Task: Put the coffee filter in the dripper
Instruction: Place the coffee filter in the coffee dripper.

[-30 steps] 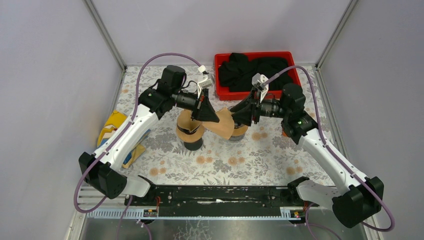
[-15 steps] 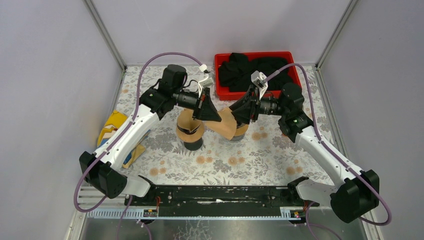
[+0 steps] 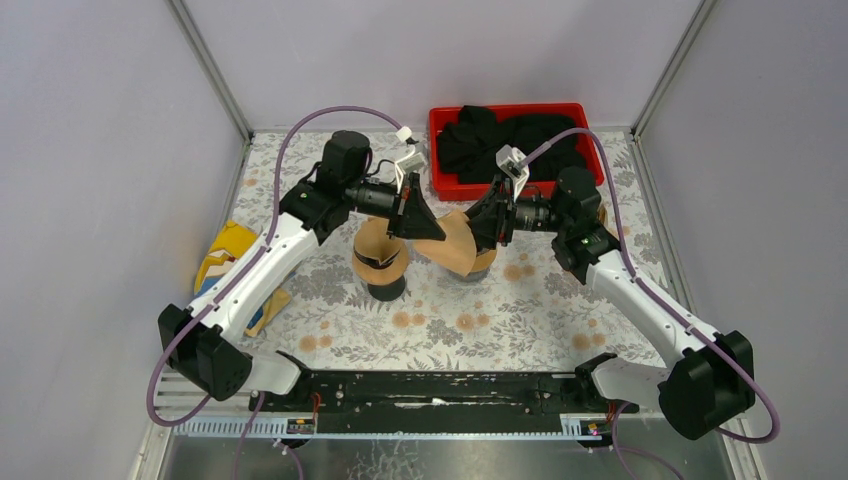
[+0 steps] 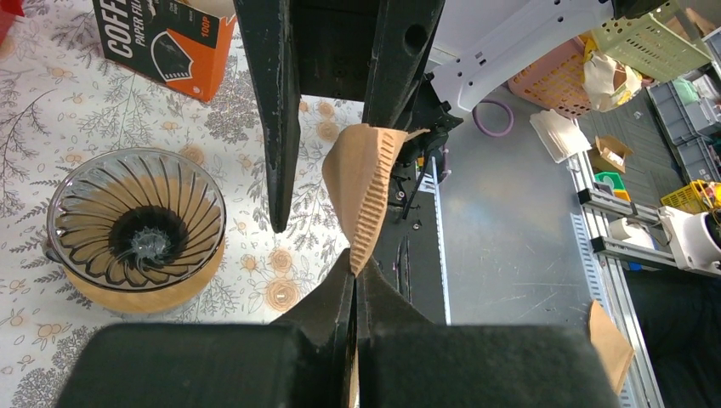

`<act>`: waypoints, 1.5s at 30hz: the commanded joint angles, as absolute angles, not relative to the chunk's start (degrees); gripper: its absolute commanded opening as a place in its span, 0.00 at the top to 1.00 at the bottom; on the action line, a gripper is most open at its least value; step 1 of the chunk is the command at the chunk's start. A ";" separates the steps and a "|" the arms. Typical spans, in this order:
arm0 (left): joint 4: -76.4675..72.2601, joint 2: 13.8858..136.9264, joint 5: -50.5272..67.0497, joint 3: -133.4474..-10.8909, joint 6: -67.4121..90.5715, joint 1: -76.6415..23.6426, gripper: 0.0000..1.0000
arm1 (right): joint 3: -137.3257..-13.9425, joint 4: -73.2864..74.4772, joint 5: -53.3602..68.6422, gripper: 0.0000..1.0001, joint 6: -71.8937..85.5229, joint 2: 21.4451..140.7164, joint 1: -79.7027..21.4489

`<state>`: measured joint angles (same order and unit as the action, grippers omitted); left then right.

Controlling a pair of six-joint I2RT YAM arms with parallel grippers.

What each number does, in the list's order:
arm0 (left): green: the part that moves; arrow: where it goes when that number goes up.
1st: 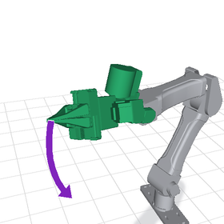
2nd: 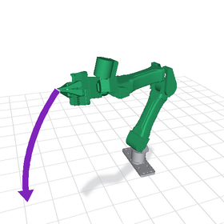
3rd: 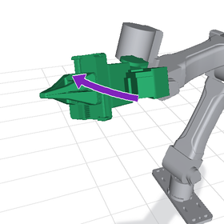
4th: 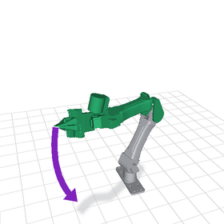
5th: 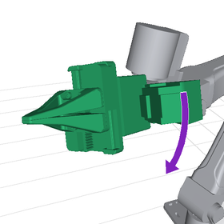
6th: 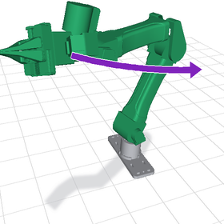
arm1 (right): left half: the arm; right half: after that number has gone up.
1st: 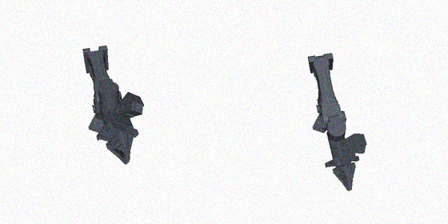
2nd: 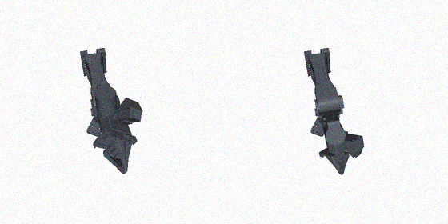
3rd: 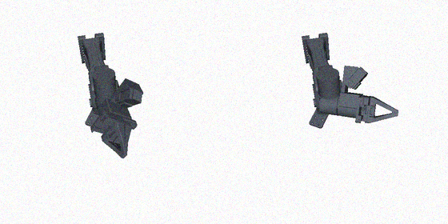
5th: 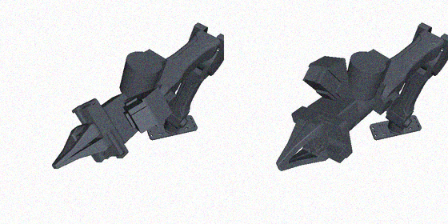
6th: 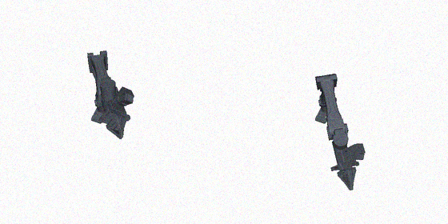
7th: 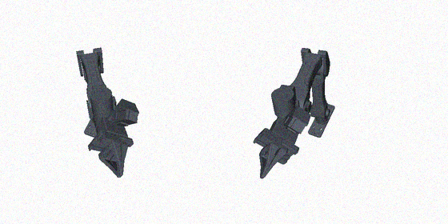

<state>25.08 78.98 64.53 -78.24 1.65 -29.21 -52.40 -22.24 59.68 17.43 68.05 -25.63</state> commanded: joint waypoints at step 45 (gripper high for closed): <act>19.78 73.69 14.54 -79.05 15.64 -33.72 0.37 | -68.90 19.39 26.00 1.00 7.16 63.29 -26.31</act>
<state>21.50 77.12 30.39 -77.10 11.94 -30.76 -64.88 13.43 33.41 5.45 62.52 -25.93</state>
